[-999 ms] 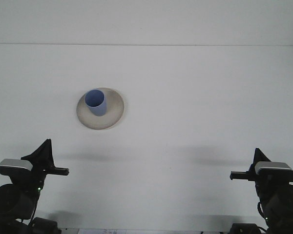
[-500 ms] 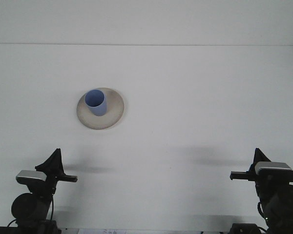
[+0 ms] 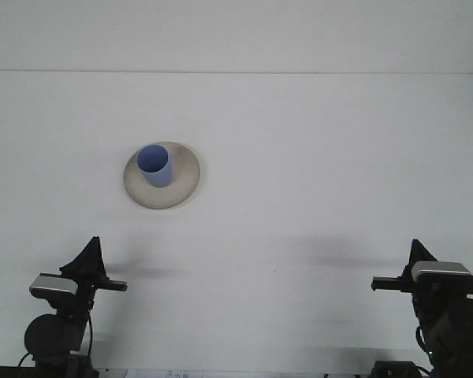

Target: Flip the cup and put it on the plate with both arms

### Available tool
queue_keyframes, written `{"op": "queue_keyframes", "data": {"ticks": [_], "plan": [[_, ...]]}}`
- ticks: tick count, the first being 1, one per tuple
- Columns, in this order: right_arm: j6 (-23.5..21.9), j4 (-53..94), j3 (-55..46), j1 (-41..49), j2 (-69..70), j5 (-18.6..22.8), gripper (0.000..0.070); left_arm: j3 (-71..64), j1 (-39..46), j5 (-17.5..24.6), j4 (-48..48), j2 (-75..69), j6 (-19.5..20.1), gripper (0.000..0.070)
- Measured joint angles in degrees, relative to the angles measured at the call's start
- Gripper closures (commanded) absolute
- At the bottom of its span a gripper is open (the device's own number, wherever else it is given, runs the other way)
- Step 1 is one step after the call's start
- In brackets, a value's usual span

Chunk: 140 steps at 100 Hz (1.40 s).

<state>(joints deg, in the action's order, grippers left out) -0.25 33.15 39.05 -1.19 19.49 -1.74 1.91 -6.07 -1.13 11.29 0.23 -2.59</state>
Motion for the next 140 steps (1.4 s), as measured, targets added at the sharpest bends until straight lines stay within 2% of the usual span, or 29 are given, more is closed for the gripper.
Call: {"op": "queue_keyframes", "data": {"ticks": [21, 91, 110, 140], "plan": [[0.0, 0.0, 0.0, 0.02, 0.0, 0.0, 0.07, 0.0, 0.0, 0.0, 0.15, 0.0, -1.18, 0.0688], [0.0, -1.2, -0.42, 0.02, -0.04, -0.02, 0.07, 0.0, 0.0, 0.0, 0.15, 0.02, -1.38, 0.0688], [0.0, -6.82, -5.44, 0.09, -3.76, -0.02, 0.07, 0.0, 0.0, 0.0, 0.09, 0.02, -1.38, 0.0688], [0.0, -19.74, -20.55, 0.09, -15.45, -0.04, 0.07, 0.0, 0.0, 0.0, 0.11, 0.02, -1.38, 0.0688]]}}
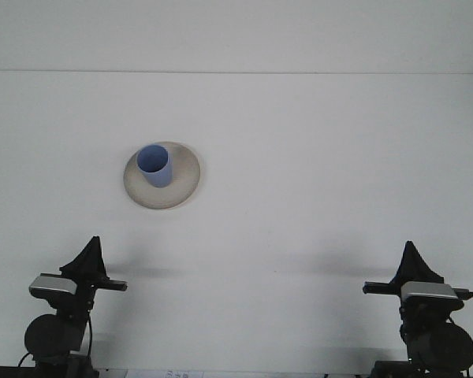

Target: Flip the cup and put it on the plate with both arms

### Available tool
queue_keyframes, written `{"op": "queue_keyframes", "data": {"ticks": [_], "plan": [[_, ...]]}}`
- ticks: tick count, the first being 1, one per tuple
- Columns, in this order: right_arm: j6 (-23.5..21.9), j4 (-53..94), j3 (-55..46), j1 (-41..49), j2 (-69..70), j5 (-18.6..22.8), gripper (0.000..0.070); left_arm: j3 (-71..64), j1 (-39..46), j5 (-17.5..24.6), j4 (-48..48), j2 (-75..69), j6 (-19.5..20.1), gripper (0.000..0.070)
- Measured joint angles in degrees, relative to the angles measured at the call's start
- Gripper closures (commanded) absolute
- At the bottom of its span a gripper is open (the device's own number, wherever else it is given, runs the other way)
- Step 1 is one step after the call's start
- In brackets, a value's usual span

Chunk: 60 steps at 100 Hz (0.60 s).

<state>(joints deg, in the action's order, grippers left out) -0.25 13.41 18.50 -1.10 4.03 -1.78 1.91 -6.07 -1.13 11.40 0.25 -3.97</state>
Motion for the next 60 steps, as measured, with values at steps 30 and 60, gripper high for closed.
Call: {"op": "queue_keyframes", "data": {"ticks": [30, 60], "plan": [[0.0, -9.73, -11.41, 0.0, -3.93, 0.24, 0.07, 0.0, 0.0, 0.0, 0.0, 0.0, 0.0, 0.0688], [0.0, -17.57, -17.68, 2.1, -3.91, 0.22, 0.07, 0.0, 0.0, 0.0, -0.04, 0.0, 0.0, 0.0688]]}}
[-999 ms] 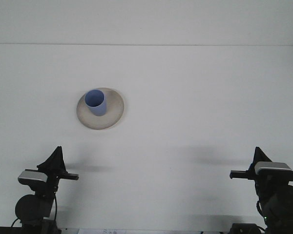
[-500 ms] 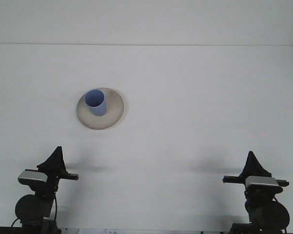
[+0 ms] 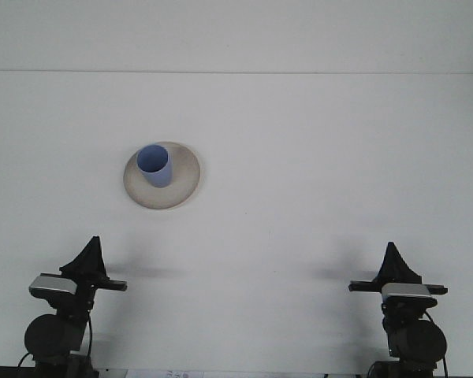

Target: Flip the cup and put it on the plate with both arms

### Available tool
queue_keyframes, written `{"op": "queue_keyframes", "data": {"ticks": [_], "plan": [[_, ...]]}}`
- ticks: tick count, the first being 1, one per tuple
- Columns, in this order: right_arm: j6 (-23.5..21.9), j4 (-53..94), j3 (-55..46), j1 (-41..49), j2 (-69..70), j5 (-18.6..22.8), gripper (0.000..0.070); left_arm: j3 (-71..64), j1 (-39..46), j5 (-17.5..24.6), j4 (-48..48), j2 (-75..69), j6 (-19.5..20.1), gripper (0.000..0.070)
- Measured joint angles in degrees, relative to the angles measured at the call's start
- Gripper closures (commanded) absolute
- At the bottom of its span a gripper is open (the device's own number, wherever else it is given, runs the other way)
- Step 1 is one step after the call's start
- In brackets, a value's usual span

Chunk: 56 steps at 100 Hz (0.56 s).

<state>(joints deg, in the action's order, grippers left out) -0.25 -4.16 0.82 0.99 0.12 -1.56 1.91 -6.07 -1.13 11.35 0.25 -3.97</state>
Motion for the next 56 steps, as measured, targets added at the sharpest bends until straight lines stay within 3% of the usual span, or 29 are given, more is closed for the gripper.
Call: {"op": "queue_keyframes", "data": {"ticks": [56], "plan": [[0.0, -0.44, 0.02, 0.2, -0.04, 0.02, 0.07, 0.0, 0.0, 0.0, 0.02, 0.0, 0.0, 0.0688]]}}
